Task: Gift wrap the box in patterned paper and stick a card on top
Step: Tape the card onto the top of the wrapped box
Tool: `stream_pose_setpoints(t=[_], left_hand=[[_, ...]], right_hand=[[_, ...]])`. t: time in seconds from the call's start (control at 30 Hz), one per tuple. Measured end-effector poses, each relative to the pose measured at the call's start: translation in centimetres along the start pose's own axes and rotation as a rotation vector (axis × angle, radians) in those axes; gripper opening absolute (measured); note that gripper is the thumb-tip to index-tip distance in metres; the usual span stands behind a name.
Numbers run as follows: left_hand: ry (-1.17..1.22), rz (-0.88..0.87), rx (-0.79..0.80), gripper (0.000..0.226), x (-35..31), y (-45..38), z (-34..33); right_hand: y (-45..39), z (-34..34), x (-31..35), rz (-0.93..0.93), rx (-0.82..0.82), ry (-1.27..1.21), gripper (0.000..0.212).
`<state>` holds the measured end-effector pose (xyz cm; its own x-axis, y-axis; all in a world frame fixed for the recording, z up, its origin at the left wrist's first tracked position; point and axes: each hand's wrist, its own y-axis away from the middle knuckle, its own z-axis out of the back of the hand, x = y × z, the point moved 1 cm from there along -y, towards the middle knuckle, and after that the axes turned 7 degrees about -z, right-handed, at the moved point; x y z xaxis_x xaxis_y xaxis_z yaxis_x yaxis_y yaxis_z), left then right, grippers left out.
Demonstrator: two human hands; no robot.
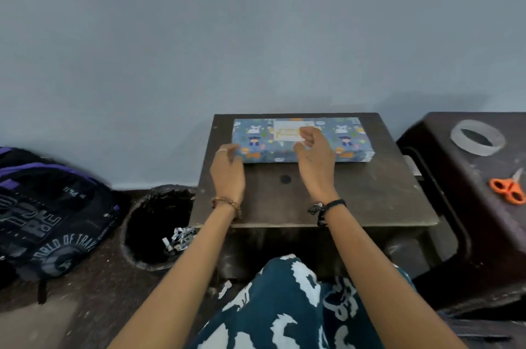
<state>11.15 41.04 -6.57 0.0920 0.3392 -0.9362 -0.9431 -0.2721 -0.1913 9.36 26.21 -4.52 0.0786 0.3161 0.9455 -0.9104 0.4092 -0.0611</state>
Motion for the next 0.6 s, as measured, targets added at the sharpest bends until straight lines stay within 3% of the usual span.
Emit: stream_pose_setpoints(t=[0.17, 0.3, 0.47, 0.6], left_hand=[[-0.018, 0.124, 0.0, 0.048, 1.1, -3.0, -0.3], [0.042, 0.213, 0.054, 0.056, 1.0, -3.9, -2.8], [0.029, 0.184, -0.023, 0.04, 1.2, -3.7, -3.8], [0.002, 0.158, -0.012, 0.038, 1.5, -2.8, -2.9]], right_hand=[[-4.4, 6.2, -3.7, -0.112, -0.231, 0.015, 0.048], [-7.5, 7.5, -6.1, -0.247, -0.196, 0.026, 0.07], [-8.0, 6.9, -7.4, -0.214, -0.218, 0.103, 0.047], [-6.8, 7.3, -7.5, -0.185, -0.225, 0.105, 0.042]])
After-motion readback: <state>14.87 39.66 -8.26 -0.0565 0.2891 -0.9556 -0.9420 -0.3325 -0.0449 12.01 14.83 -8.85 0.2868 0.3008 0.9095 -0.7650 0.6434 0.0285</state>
